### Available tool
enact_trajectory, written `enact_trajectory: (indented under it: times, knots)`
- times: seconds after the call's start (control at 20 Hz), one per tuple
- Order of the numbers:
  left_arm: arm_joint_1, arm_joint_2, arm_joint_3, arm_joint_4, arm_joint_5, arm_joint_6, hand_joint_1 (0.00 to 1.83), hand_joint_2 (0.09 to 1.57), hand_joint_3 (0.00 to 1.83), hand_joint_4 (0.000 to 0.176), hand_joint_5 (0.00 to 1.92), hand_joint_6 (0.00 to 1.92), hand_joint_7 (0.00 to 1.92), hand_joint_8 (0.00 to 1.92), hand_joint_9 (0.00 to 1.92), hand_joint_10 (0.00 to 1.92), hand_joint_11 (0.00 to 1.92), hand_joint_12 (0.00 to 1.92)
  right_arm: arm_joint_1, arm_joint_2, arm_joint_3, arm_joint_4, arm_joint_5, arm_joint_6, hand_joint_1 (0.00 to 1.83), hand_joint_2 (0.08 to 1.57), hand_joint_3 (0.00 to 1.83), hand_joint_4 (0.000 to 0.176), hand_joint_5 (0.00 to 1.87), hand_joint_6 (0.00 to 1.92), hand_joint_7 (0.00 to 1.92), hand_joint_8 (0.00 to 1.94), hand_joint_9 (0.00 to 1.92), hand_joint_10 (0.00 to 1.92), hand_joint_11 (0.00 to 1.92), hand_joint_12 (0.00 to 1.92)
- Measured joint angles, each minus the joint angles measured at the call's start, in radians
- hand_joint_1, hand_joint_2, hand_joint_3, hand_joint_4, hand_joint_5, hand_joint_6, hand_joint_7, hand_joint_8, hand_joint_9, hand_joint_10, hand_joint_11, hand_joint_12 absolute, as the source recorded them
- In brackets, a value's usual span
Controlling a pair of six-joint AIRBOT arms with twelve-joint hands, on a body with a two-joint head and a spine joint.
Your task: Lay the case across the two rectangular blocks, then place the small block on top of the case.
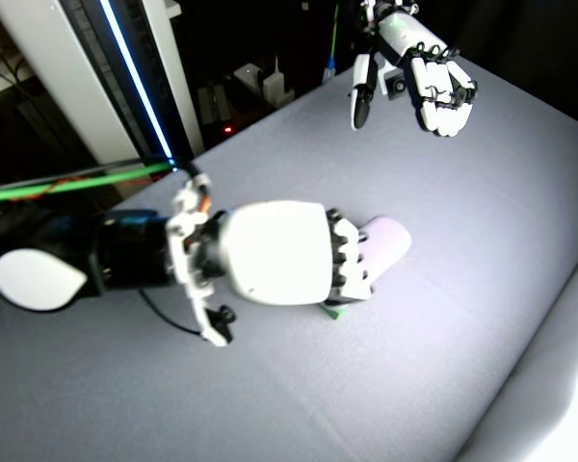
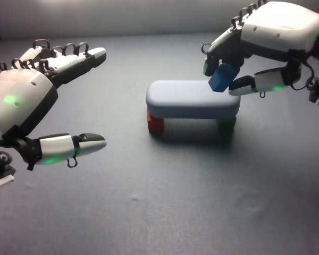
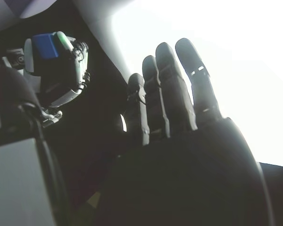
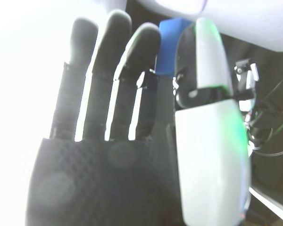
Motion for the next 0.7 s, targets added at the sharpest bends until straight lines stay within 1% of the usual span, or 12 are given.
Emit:
enact_trajectory:
  times: [0.15, 0.2, 0.25, 0.3, 0.35, 0.4, 0.45, 0.5, 0.55, 0.6, 0.65, 0.7]
  knots:
    - [0.000, -0.006, 0.000, 0.000, 0.001, 0.000, 0.99, 0.92, 0.00, 0.020, 0.34, 0.00, 0.39, 0.00, 0.42, 0.00, 0.00, 0.99, 0.018, -0.024, 0.019, -0.053, -0.056, 0.002, 1.27, 1.06, 0.00, 0.000, 1.01, 0.83, 1.21, 0.77, 1.17, 0.95, 0.96, 1.45]
    - [0.000, -0.010, 0.000, 0.003, 0.004, 0.000, 0.99, 0.92, 0.00, 0.031, 0.35, 0.00, 0.39, 0.00, 0.42, 0.00, 0.00, 1.00, 0.023, -0.029, 0.021, -0.056, -0.066, 0.000, 1.27, 1.06, 0.00, 0.000, 1.04, 0.77, 1.19, 0.81, 1.16, 0.99, 0.97, 1.50]
    - [0.000, -0.010, 0.000, 0.004, 0.008, -0.001, 0.98, 0.92, 0.00, 0.035, 0.35, 0.00, 0.40, 0.00, 0.42, 0.01, 0.00, 1.00, 0.032, -0.032, 0.025, -0.061, -0.070, 0.003, 1.27, 1.06, 0.00, 0.000, 1.05, 0.74, 1.19, 0.84, 1.16, 1.05, 0.99, 1.53]
    - [0.000, -0.010, 0.002, 0.004, 0.009, -0.004, 0.98, 0.92, 0.00, 0.033, 0.35, 0.00, 0.41, 0.00, 0.43, 0.01, 0.00, 1.04, 0.038, -0.039, 0.027, -0.064, -0.074, 0.002, 1.26, 1.06, 0.00, 0.000, 1.04, 0.78, 1.18, 0.83, 1.15, 1.03, 0.97, 1.48]
    - [0.000, -0.010, 0.006, 0.003, 0.007, -0.005, 0.97, 0.93, 0.00, 0.053, 0.34, 0.00, 0.40, 0.00, 0.42, 0.00, 0.00, 1.00, 0.043, -0.043, 0.029, -0.075, -0.079, 0.002, 1.27, 1.06, 0.00, 0.000, 1.03, 0.79, 1.20, 0.80, 1.16, 0.99, 0.97, 1.46]
    - [0.000, -0.011, 0.010, 0.002, 0.007, -0.007, 0.97, 0.93, 0.00, 0.053, 0.34, 0.00, 0.39, 0.00, 0.42, 0.00, 0.00, 0.99, 0.045, -0.049, 0.034, -0.086, -0.086, 0.002, 1.27, 1.06, 0.00, 0.000, 1.03, 0.78, 1.21, 0.79, 1.17, 0.98, 0.98, 1.46]
    - [0.000, -0.012, 0.011, -0.001, 0.008, -0.009, 0.98, 0.92, 0.00, 0.062, 0.34, 0.00, 0.38, 0.00, 0.41, 0.00, 0.00, 0.94, 0.046, -0.057, 0.040, -0.087, -0.095, 0.003, 1.18, 1.06, 0.00, 0.000, 1.07, 0.82, 1.23, 0.67, 1.20, 0.99, 0.99, 1.50]
    - [0.000, -0.012, 0.011, 0.003, 0.010, -0.011, 0.98, 0.92, 0.00, 0.065, 0.34, 0.00, 0.38, 0.00, 0.41, 0.00, 0.00, 0.93, 0.046, -0.061, 0.044, -0.088, -0.101, 0.002, 1.25, 1.04, 0.00, 0.000, 1.08, 0.72, 1.23, 0.76, 1.16, 1.02, 0.96, 1.53]
    - [0.000, -0.012, 0.011, 0.005, 0.011, -0.011, 0.99, 0.92, 0.00, 0.061, 0.34, 0.00, 0.38, 0.00, 0.41, 0.00, 0.00, 0.93, 0.047, -0.064, 0.047, -0.088, -0.105, 0.003, 1.19, 1.06, 0.00, 0.000, 1.09, 0.79, 1.21, 0.73, 1.16, 1.09, 0.98, 1.57]
    - [0.000, -0.012, 0.011, 0.005, 0.011, -0.011, 0.99, 0.92, 0.00, 0.065, 0.35, 0.00, 0.37, 0.00, 0.41, 0.00, 0.00, 0.93, 0.047, -0.067, 0.052, -0.088, -0.115, 0.003, 1.24, 1.07, 0.00, 0.000, 1.03, 0.81, 1.15, 0.86, 1.08, 1.09, 0.90, 1.55]
    - [0.000, -0.013, 0.011, 0.005, 0.012, -0.011, 0.98, 0.92, 0.00, 0.072, 0.34, 0.00, 0.37, 0.00, 0.41, 0.00, 0.00, 0.93, 0.047, -0.068, 0.057, -0.088, -0.119, 0.003, 1.26, 1.07, 0.00, 0.000, 1.00, 0.83, 1.17, 0.85, 1.11, 1.08, 0.94, 1.53]
    - [0.000, -0.013, 0.011, 0.005, 0.012, -0.011, 0.99, 0.92, 0.00, 0.060, 0.34, 0.00, 0.38, 0.00, 0.40, 0.00, 0.00, 0.93, 0.051, -0.068, 0.061, -0.091, -0.132, 0.003, 1.27, 1.07, 0.00, 0.000, 1.07, 0.68, 1.11, 1.01, 1.01, 1.24, 0.84, 1.69]
